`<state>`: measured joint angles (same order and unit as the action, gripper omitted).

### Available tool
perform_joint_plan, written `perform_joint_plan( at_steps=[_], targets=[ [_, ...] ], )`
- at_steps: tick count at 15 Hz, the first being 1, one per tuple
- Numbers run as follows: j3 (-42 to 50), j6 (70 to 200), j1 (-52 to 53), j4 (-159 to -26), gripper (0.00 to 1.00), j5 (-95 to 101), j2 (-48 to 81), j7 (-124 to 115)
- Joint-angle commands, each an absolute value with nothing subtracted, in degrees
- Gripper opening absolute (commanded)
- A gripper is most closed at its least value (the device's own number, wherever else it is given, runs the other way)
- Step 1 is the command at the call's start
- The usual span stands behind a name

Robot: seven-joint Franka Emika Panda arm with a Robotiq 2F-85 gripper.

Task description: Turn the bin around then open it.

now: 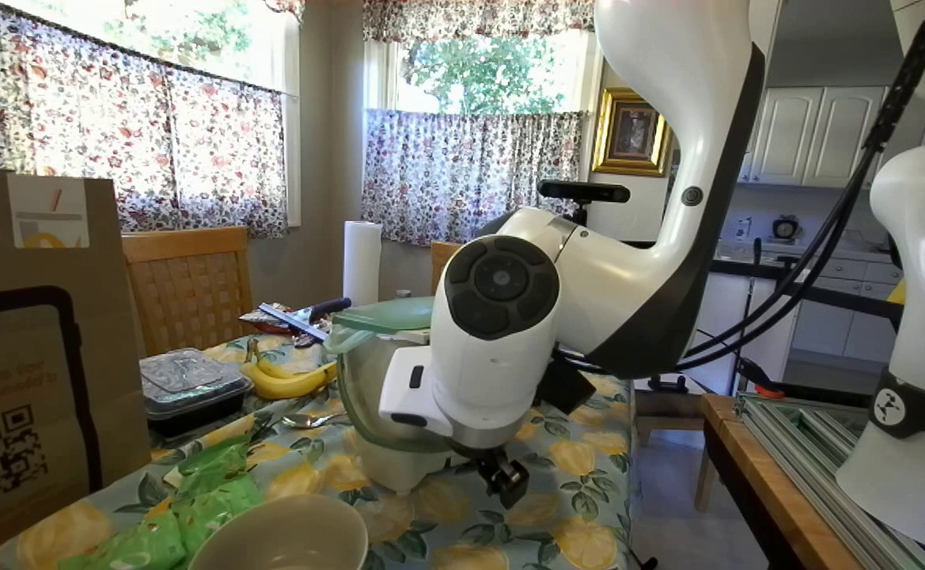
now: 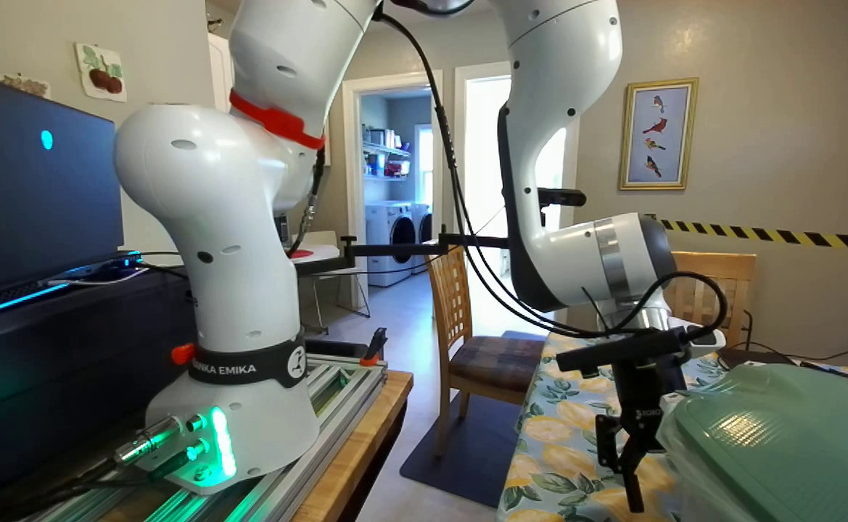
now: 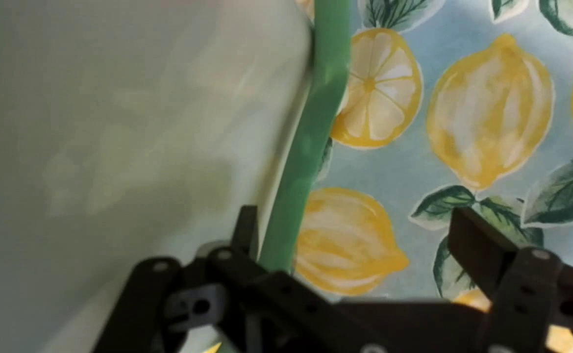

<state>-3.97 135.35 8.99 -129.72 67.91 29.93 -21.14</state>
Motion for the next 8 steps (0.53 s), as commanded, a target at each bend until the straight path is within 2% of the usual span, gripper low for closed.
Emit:
perform_joint_plan(
  at_steps=[1, 3, 4, 5, 6, 8],
  targets=[
    [-3.45, 135.44, 9.11, -128.58, 1.00, 68.19, 31.56, -25.15],
    [-3.54, 135.50, 9.13, -128.17, 1.00, 67.12, 32.11, -28.16],
    [-3.65, 135.47, 9.01, -128.00, 0.75, 66.41, 32.37, -29.05],
    [-3.57, 135.32, 9.24, -127.82, 0.74, 66.54, 32.59, -30.15],
    [-3.57, 135.36, 9.30, -127.69, 0.68, 66.52, 32.74, -31.02],
    [-3.55, 135.24, 9.48, -127.36, 0.50, 66.56, 33.06, -32.49]
  ],
)
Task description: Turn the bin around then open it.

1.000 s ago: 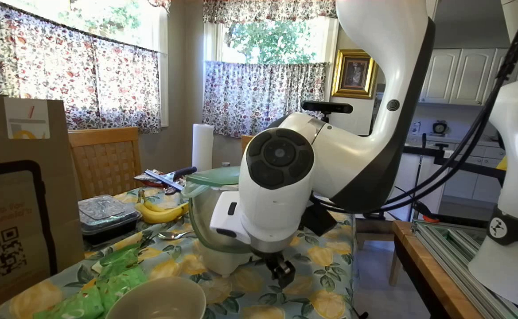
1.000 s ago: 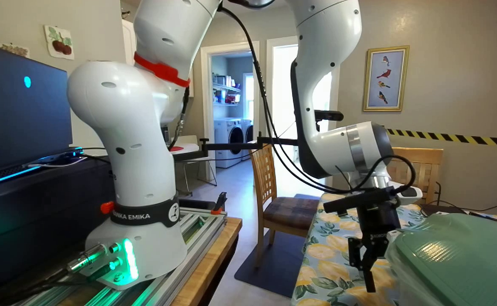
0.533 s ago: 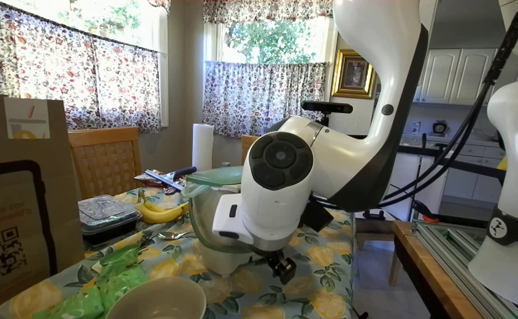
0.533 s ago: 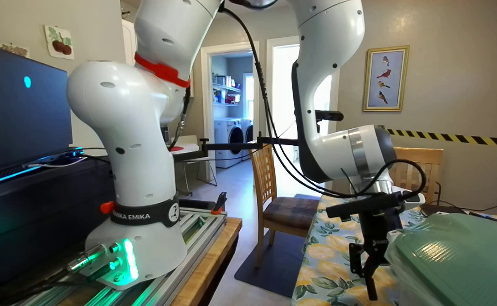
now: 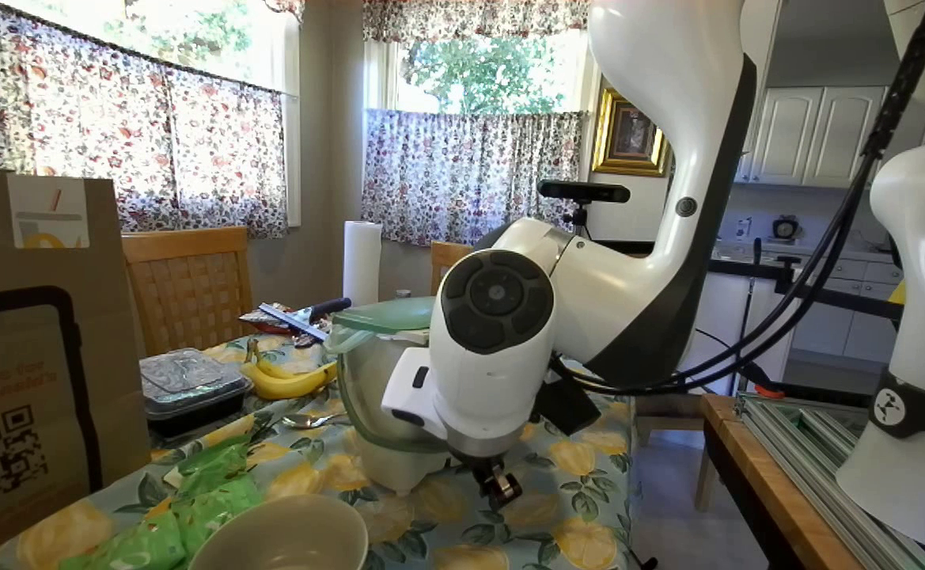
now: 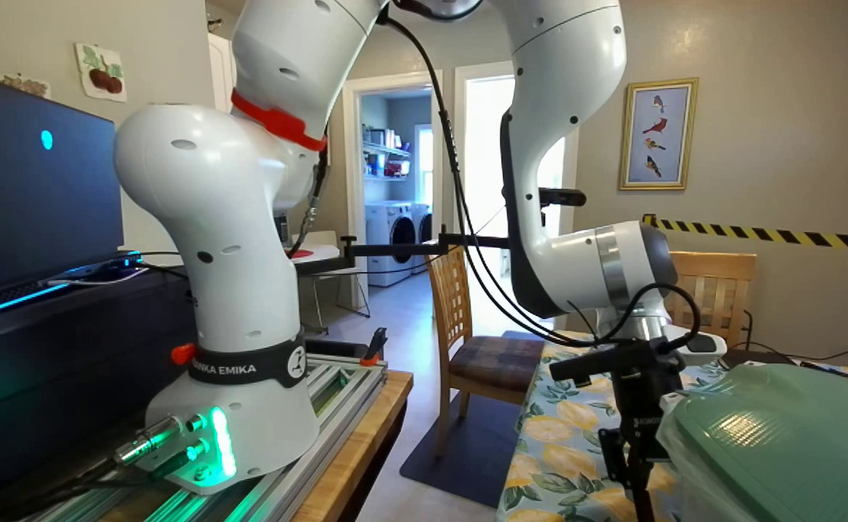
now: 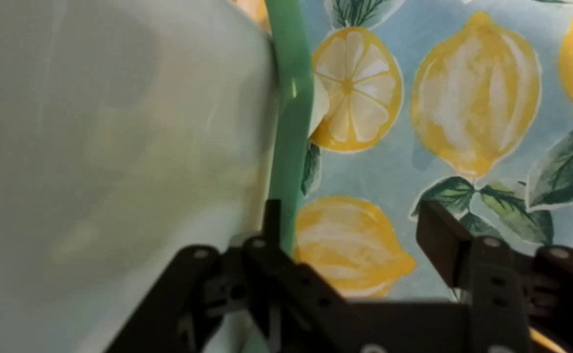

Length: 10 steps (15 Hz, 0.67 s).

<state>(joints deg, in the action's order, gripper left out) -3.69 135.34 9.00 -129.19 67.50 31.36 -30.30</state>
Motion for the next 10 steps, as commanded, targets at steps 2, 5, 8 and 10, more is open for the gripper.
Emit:
perform_joint_plan(
  at_steps=[2, 5, 8, 10],
  targets=[
    [-3.50, 134.69, 9.68, -126.84, 0.35, 66.89, 33.05, -33.83],
    [-3.31, 132.76, 10.32, -126.12, 0.12, 67.89, 32.72, -36.23],
    [-2.45, 129.25, 11.77, -124.88, 0.40, 70.99, 33.02, -41.24],
    [-2.42, 127.23, 12.41, -124.40, 0.35, 72.83, 33.57, -44.09]
  ],
)
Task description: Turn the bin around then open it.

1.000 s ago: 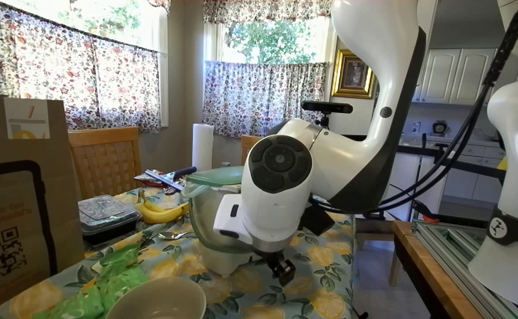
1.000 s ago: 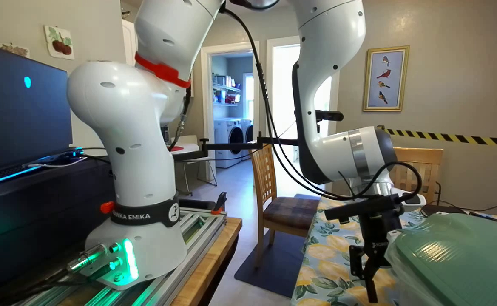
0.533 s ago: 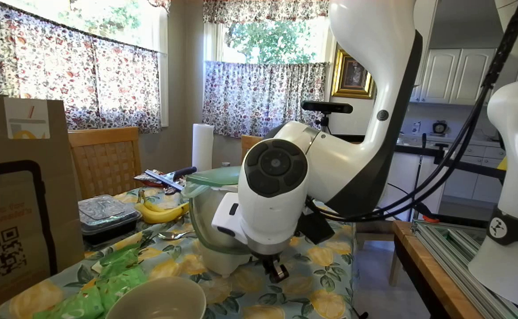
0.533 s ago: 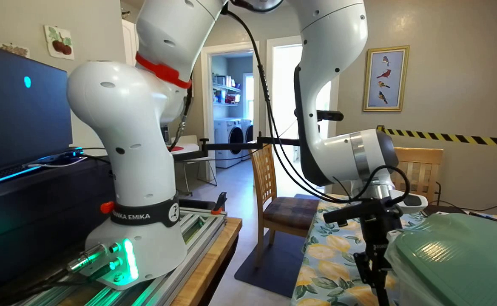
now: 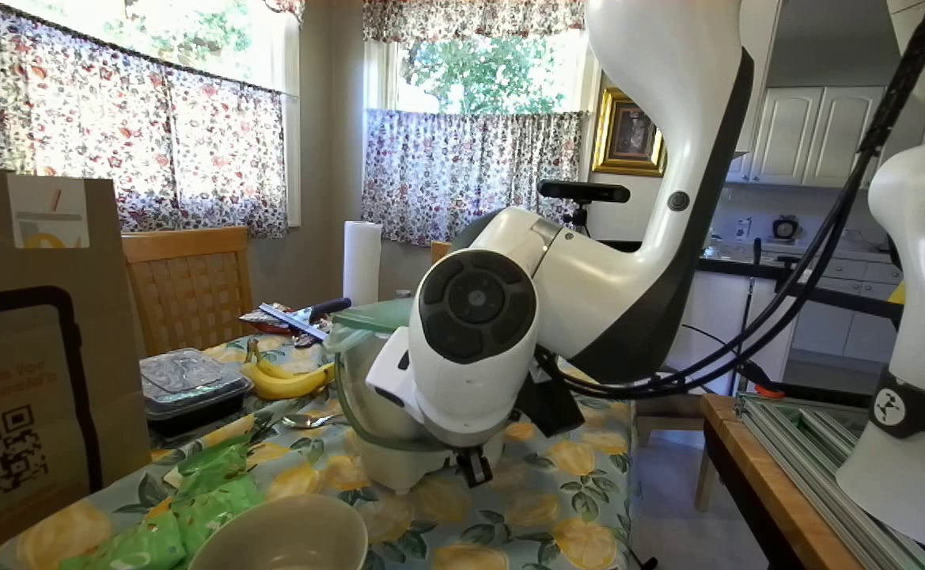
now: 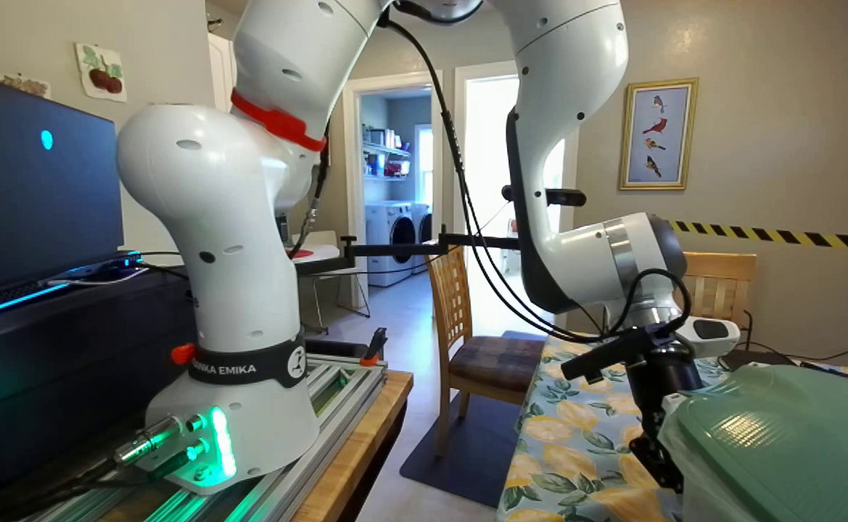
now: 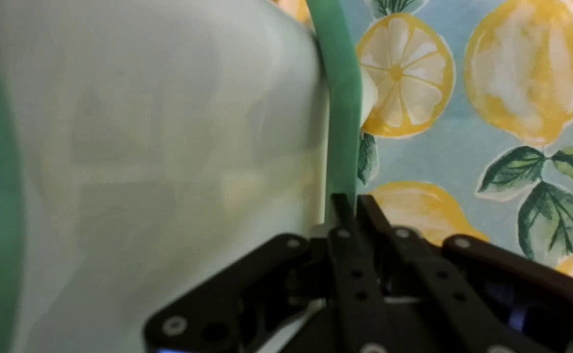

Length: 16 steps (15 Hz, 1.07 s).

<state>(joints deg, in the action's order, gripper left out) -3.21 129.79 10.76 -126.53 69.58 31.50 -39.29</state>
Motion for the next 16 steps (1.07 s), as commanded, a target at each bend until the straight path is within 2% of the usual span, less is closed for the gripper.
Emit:
perform_joint_plan(
  at_steps=[1, 9, 10, 11, 13, 16],
  targets=[
    [-2.49, 126.13, 12.69, -124.21, 0.40, 74.09, 33.87, -45.70],
    [-3.84, 121.53, 11.71, -123.01, 0.98, 76.65, 36.15, -51.23],
    [-3.99, 121.73, 11.47, -122.87, 0.86, 76.32, 36.41, -51.44],
    [-4.07, 121.99, 11.32, -122.78, 0.60, 76.21, 36.54, -51.78],
    [-4.24, 122.29, 11.12, -122.57, 0.59, 75.99, 36.57, -52.15],
    [-4.28, 122.21, 10.97, -122.37, 0.33, 75.93, 36.67, -52.57]
  ],
)
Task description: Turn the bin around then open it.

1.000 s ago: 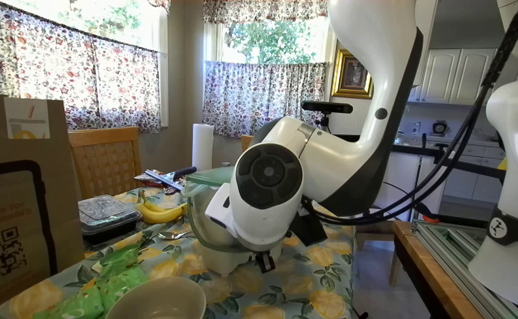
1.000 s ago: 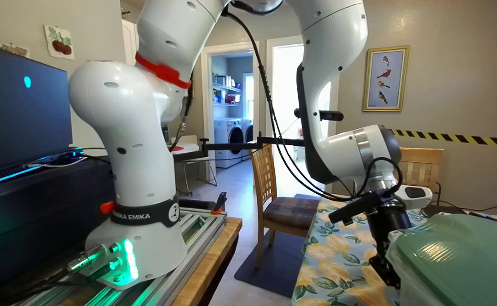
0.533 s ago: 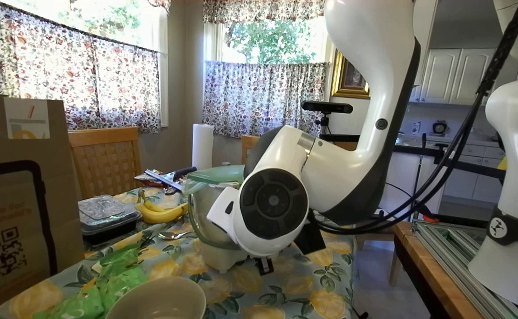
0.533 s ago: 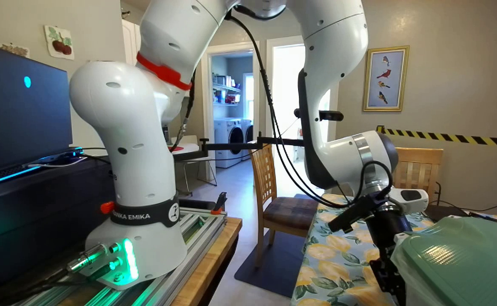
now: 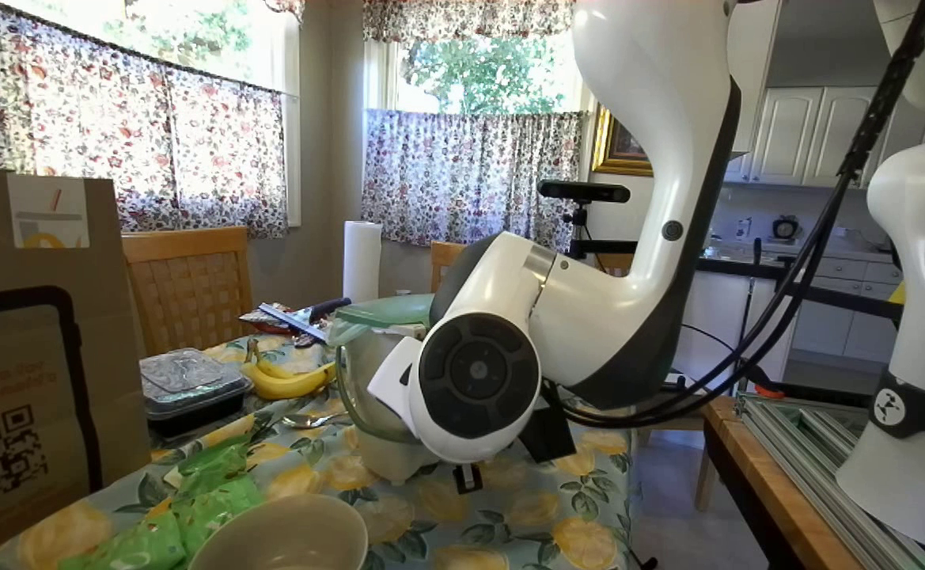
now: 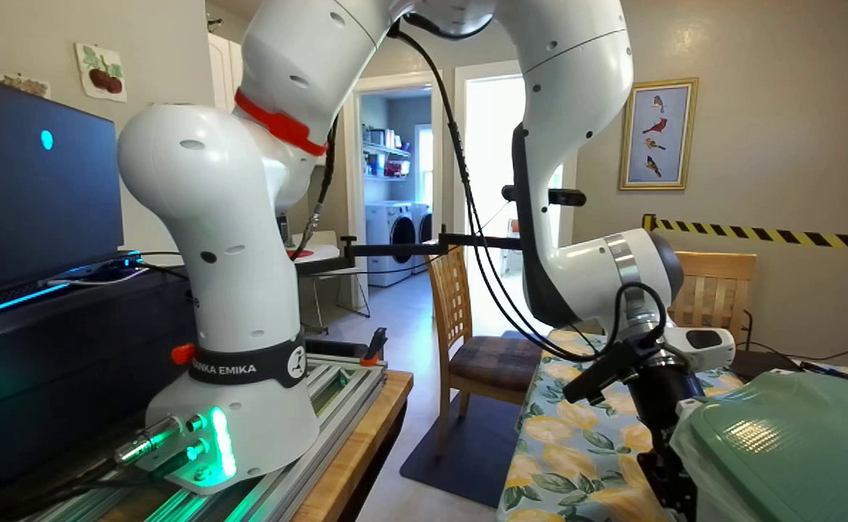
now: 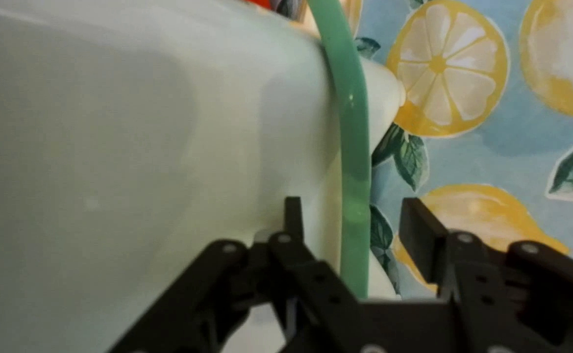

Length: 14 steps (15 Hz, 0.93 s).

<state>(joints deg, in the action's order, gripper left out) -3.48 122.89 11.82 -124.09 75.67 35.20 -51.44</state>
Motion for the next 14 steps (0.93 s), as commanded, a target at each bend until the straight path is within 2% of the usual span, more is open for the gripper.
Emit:
perform_joint_plan(
  at_steps=[1, 4, 14],
  targets=[
    [-4.26, 122.11, 10.99, -122.27, 0.26, 75.96, 36.74, -52.69],
    [-4.33, 122.14, 10.96, -122.11, 0.02, 75.81, 36.80, -52.71],
    [-9.42, 129.54, 8.34, -127.59, 0.02, 59.45, 25.36, -44.79]
  ],
)
